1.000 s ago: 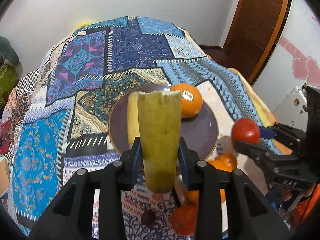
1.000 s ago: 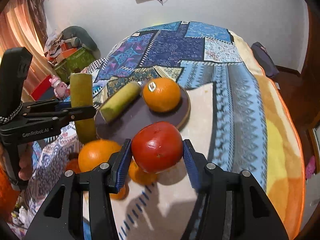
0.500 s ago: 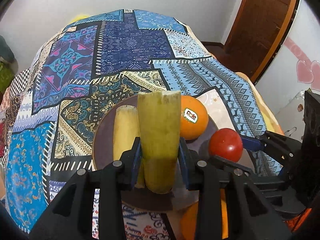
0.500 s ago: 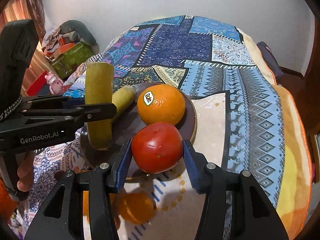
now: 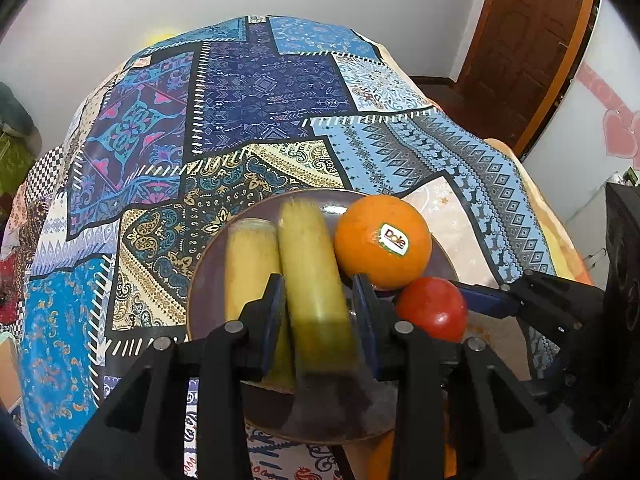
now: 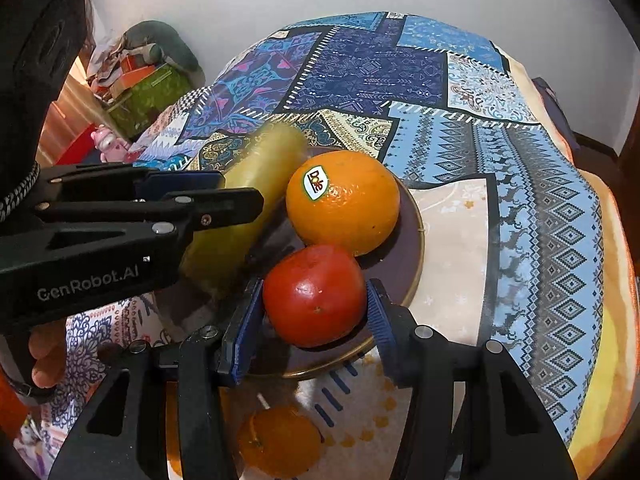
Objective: Organize fruits
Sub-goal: 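Lower the tomato in right tool onto the plate while left tool sets the cob beside the first, then open both tools and withdraw them from the plate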
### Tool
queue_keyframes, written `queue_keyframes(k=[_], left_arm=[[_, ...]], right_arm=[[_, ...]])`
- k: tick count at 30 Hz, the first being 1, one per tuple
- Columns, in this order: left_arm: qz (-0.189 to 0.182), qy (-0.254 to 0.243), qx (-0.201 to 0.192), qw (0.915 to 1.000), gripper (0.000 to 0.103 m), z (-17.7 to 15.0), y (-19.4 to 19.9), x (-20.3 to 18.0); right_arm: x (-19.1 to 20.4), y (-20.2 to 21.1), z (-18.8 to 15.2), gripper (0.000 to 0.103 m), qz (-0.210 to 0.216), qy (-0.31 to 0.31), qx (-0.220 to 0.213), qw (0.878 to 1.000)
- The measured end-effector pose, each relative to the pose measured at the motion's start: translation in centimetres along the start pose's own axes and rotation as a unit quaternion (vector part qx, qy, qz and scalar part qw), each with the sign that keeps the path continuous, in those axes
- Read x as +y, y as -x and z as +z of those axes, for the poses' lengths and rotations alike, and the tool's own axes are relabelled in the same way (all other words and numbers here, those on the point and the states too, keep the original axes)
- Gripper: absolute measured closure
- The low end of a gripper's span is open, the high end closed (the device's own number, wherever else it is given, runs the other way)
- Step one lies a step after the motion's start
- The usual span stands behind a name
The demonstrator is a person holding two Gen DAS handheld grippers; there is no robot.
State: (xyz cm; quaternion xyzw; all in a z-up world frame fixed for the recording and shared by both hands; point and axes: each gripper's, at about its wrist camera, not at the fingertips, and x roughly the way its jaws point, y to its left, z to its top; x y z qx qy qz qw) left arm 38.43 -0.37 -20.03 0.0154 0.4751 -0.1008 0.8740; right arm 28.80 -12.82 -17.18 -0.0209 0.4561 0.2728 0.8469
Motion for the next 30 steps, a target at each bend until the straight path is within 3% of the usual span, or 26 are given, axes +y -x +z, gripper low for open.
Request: queue_keyframes(k=[11,15,21,30], left_arm=[[0.004,0.005,-0.029,0.9996,0.068,-0.5,3.8,0.4],[0.005,0.008,-0.042,0.9991,0.062,-1.4,6.2,0.5],[0.012,0.013,-0.059,0.9981,0.049,-4.0,9.8,0.8],[-0.001,0.019,-0.028,0.9994,0.046,-9.5,11.8,0.0]], right_arm=[[0.2,2.7,0.6,0.054,-0.003,-0.003,-0.03,1.0],[0.5,5.0,0.3,0.053,-0.005,-0.005,-0.048,0.999],[1.2,8.2,-0.9,0.046,-0.009,-0.004,-0.074,0.997],[3.0,10.8,-4.2,0.042,-0.01,-0.001,-0.076,0.997]])
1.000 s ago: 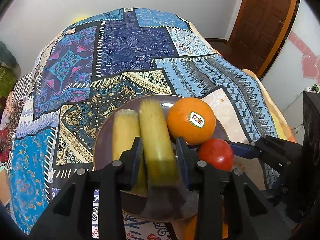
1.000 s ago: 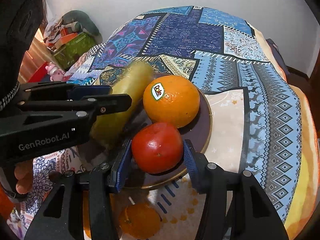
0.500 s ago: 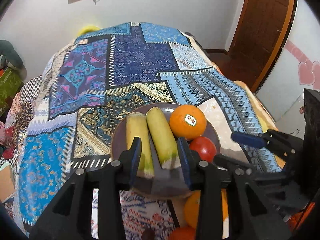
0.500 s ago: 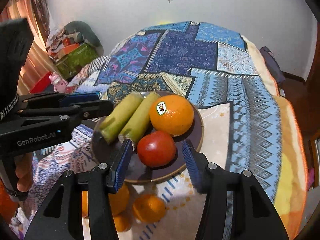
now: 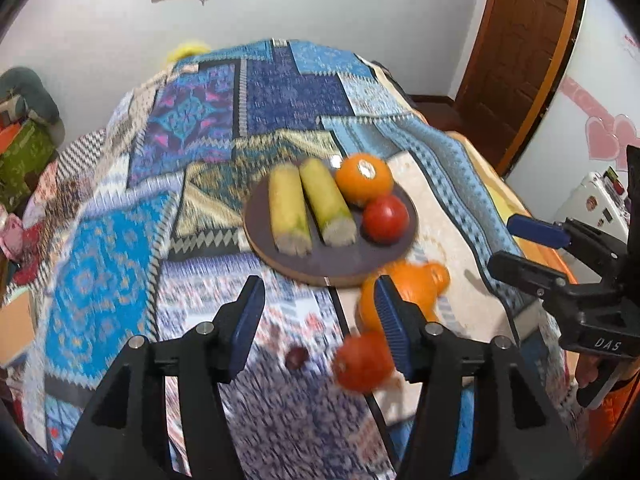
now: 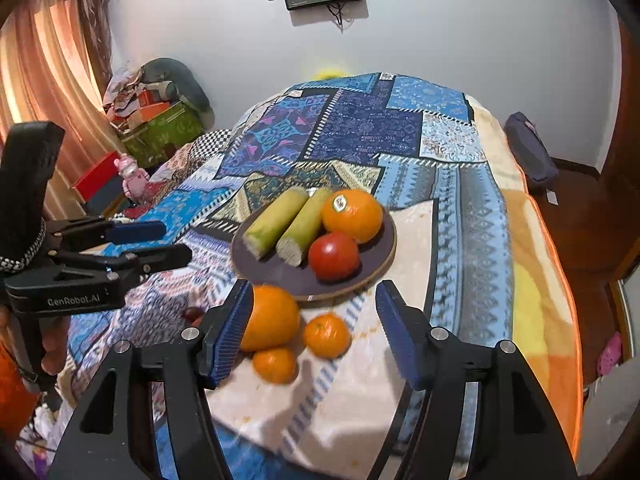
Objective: Organize fruits
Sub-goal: 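Open both tools and withdraw them from the plate, then grasp a large orange with right tool while left tool grasps a red tomato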
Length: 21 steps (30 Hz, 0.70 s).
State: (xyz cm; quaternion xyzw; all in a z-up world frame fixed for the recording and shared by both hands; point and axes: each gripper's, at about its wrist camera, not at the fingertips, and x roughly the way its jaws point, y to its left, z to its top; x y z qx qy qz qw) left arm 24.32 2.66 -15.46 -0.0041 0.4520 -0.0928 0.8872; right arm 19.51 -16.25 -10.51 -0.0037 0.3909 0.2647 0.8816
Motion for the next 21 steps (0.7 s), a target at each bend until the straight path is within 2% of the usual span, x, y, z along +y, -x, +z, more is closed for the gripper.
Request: queue_keyframes(k=[9,20,21], left_arm=[[-0.021,0.006,0.051,0.9985,0.046,-4.6,-2.0,-1.7],[-0.015,0.003,0.066,0.9977,0.047,-5.1,-4.6,-2.9],[-0.015,0.004,0.069,0.9975,0.053,-5.1,-4.8,-2.9]], right_arm=[[0.6,0.8,-2.8,0.042,0.006,-0.012,0.019,1.0],[0.1,0.3,-4.3,0.042,0.01,-0.028,0.039,0.999],[0.2,0.1,-4.2,0.042,0.011,-0.028,0.04,0.999]])
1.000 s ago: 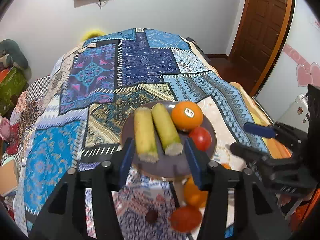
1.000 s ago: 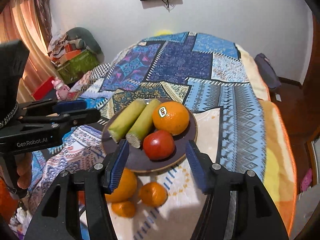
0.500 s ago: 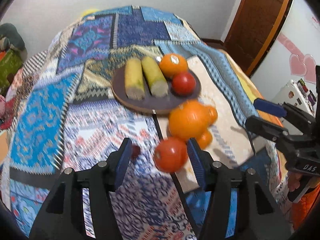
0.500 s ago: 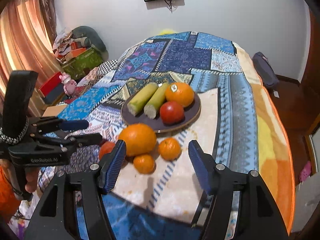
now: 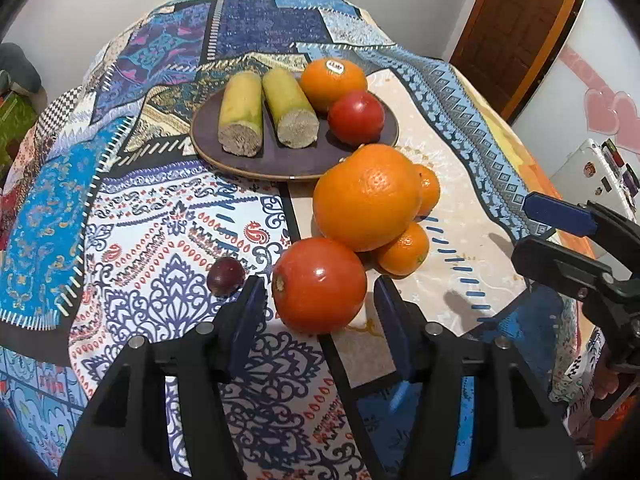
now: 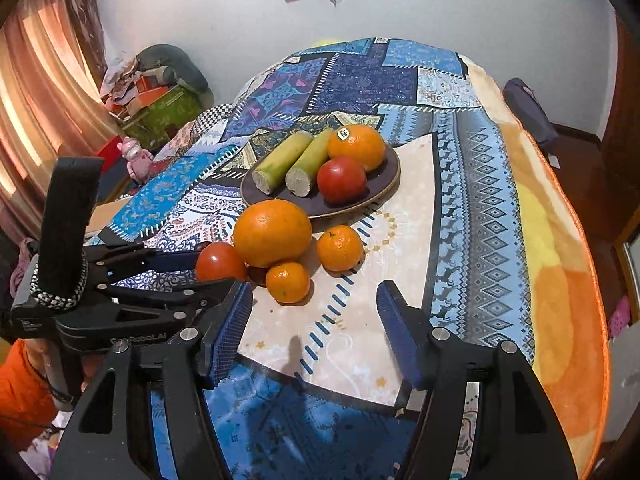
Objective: Organize fruits
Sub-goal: 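Grasp a large orange with right tool while left tool grasps a red tomato, then carry the orange in right tool onto the plate while left tool places the tomato there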
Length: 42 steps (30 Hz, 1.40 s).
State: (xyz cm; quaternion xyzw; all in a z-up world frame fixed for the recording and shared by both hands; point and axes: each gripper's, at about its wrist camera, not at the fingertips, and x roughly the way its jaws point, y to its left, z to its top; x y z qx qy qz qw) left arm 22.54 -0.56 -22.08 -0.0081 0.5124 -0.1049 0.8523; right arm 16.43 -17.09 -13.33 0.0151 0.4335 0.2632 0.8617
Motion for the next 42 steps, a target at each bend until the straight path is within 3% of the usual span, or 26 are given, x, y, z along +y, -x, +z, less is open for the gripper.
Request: queue_keyframes(k=[14,25,42], left_arm=[[-0.028,0.028,-0.028,0.9988,0.056,-0.6,2.6,2.1],[-0.021,0.052,-0.061,0.9965,0.056,-0.1,5.5,5.0],[-0.006,0.058,-0.08,0.9951,0.056,2.7,5.4,6.8]], right_arm=[[2.5,-4.0,2.3,0.038,0.018,0.041,0.019,0.999],[3.4,-7.3,3.3,0.037,0.019,0.06,0.047,0.997],[3.2,-6.7,4.3,0.041,0.029,0.051,0.026,0.998]])
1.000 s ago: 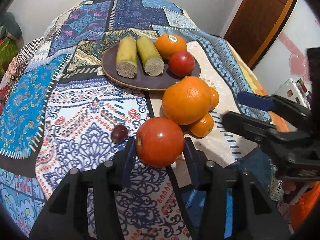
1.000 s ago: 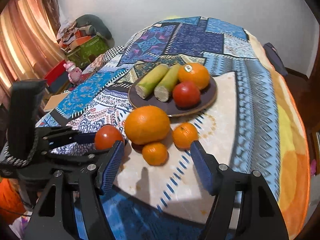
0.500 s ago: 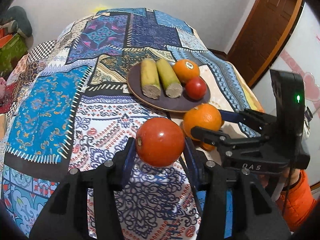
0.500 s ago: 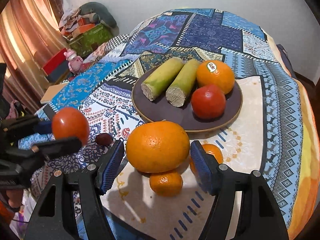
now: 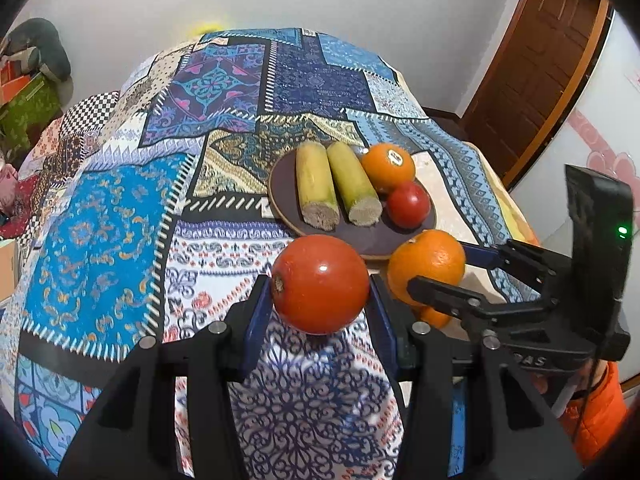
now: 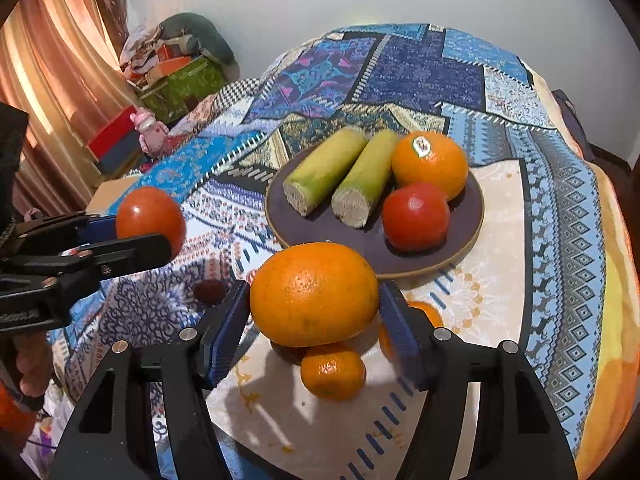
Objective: Organize fruits
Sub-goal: 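Carry the orange in right tool onto the plate while left tool places the tomato there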
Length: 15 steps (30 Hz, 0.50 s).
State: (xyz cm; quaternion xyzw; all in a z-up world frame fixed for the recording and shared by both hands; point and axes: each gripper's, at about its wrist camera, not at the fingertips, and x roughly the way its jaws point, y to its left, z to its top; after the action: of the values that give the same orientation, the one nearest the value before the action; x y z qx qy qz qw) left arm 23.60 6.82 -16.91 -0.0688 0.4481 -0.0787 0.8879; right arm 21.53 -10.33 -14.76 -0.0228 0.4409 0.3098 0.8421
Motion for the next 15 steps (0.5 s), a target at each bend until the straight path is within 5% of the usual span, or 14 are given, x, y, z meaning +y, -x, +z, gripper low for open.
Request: queue_keyframes(k=[15], left_arm=[[0.021,0.001,0.0,0.9998,0.056,5.7,-5.3,1.7]], right_arm=[[-2.0,-0.6,4.7,0.041,-0.022,-0.013,-0.048,0.999]])
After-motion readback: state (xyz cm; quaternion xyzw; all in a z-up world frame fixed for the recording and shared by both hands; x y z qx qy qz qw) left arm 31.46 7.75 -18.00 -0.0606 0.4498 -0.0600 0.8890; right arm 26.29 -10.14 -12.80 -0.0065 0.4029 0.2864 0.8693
